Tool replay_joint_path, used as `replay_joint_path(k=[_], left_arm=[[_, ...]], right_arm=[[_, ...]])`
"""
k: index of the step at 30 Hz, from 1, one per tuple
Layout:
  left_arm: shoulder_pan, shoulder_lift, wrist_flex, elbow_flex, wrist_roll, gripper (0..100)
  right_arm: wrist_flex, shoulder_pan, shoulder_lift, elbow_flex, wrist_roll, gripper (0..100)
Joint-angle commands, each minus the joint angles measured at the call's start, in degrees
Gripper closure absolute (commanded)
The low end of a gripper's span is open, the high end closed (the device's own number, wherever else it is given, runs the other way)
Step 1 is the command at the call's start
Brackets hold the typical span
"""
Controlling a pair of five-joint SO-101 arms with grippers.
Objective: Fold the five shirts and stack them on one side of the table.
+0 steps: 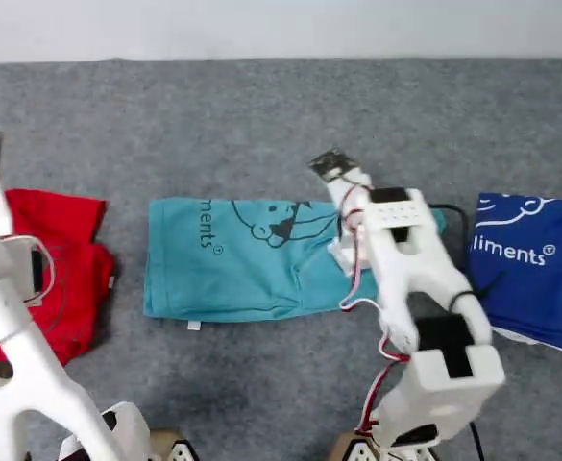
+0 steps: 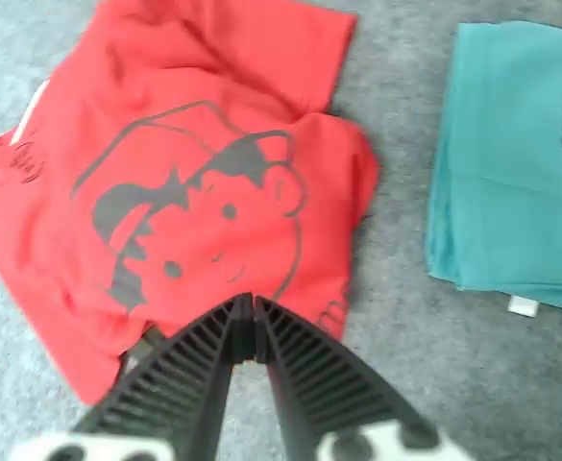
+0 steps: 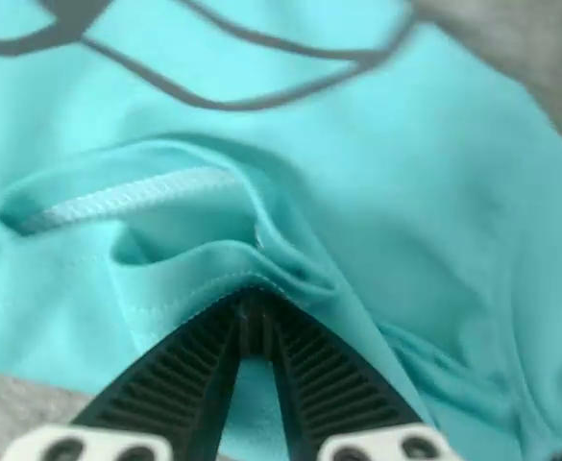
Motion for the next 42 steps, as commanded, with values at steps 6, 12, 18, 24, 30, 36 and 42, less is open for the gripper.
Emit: replay_joint_path(k=[6,12,18,24,30,36,42], left_arm=[[-1.4,-1.5,1.1,0.2,-1.0,100],[-1.5,-1.3,1.1,0.2,-1.1,100],[-1.5,-1.3,1.1,0.2,-1.1,100],[-1.4,-1.6,1.1,0.2,-1.2,100],[-1.5,-1.7,1.1,0.2,-1.2,100],[-1.2,-1.7,1.1,0.0,-1.0,99],[6.6,-1.1,-0.8,1.0,-0.9,99]], right_arm=[[7.7,-8.9,-0.7,-14.9,-0.2,98.8],[11.0,-6.3,0.0,-19.6,-0.1,98.7],[9.5,2.1,5.1,-19.8,6.3,98.7],[12.8,4.7,4.4,-20.0,6.7,98.7],[7.3,7.9,9.2,-19.9,6.8,98.7],[15.2,9.1,8.2,-26.8,6.4,98.7],[27.1,5.8,1.0,-33.1,6.3,98.7]])
